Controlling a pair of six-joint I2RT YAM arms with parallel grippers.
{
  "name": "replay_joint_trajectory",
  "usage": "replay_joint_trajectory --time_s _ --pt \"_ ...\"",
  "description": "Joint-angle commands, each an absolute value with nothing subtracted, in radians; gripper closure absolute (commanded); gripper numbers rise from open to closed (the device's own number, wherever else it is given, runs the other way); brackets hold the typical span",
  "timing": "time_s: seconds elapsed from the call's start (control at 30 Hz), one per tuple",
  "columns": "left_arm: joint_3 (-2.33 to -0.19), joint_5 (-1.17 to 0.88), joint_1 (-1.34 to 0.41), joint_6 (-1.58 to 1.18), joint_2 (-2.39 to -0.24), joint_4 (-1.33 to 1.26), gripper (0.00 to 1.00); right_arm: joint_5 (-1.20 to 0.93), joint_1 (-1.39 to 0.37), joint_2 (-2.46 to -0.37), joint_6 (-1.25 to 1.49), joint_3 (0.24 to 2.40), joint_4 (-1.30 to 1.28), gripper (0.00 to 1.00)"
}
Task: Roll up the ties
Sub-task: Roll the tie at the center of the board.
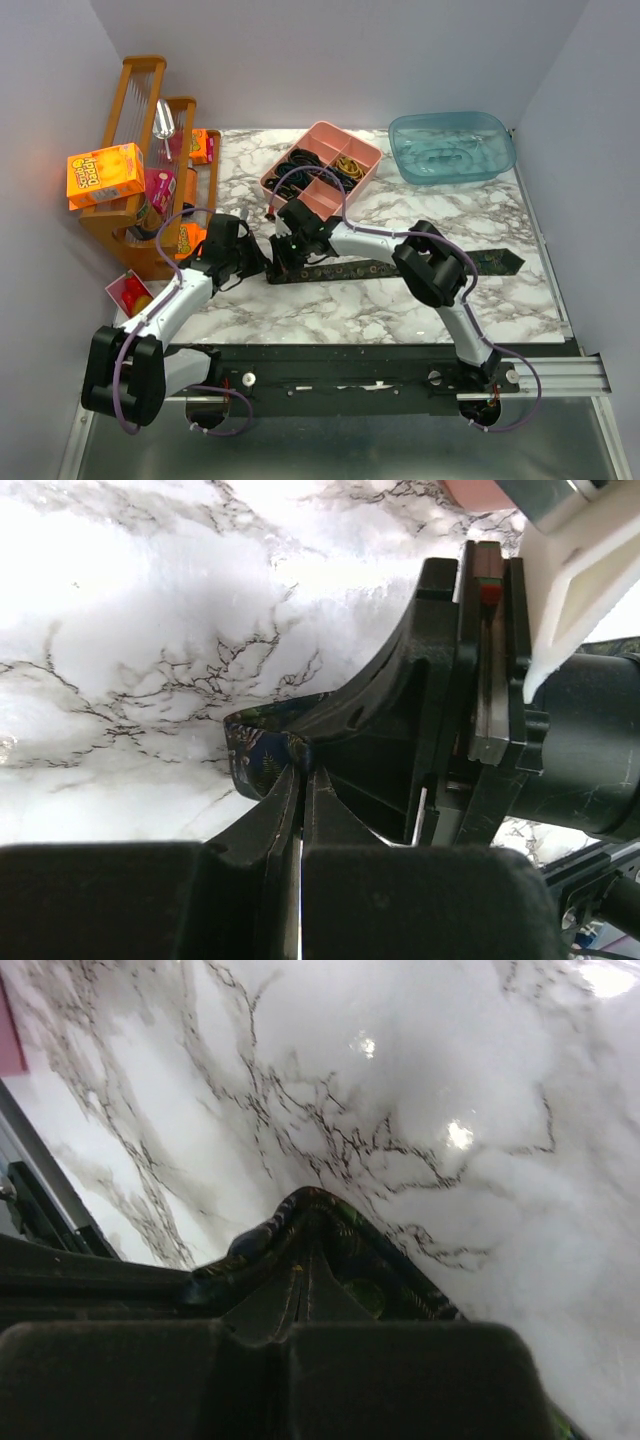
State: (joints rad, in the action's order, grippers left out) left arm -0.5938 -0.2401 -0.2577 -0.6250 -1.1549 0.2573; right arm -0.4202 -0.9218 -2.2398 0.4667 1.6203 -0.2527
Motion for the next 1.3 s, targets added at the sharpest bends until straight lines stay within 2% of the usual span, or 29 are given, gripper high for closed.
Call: replay_joint_trajectory --time_s 0.0,0.37,0.67,1.27 --pt "-0.611 -0.206 -0.264 -0.601 -1.118 0.262 1.0 -0.345 -0.928 -2.154 0.416 1.637 -0.356 0.99" --pt "-0.635 -0.192 -0.264 -0.577 -1.144 0.298 1.0 -0.269 -0.917 -2.105 0.374 1.654 -0.417 0.99" --pt "-0.649 -0.179 -0.276 -0.574 -1.172 0.313 1.0 -0.189 -0.877 -2.022 0.338 1.559 -0.448 0.99" --pt "-0.635 -0.166 -0.33 -0.604 -1.255 0.238 0.93 -0.212 -0.844 -2.02 0.331 1.491 -0.448 0.99"
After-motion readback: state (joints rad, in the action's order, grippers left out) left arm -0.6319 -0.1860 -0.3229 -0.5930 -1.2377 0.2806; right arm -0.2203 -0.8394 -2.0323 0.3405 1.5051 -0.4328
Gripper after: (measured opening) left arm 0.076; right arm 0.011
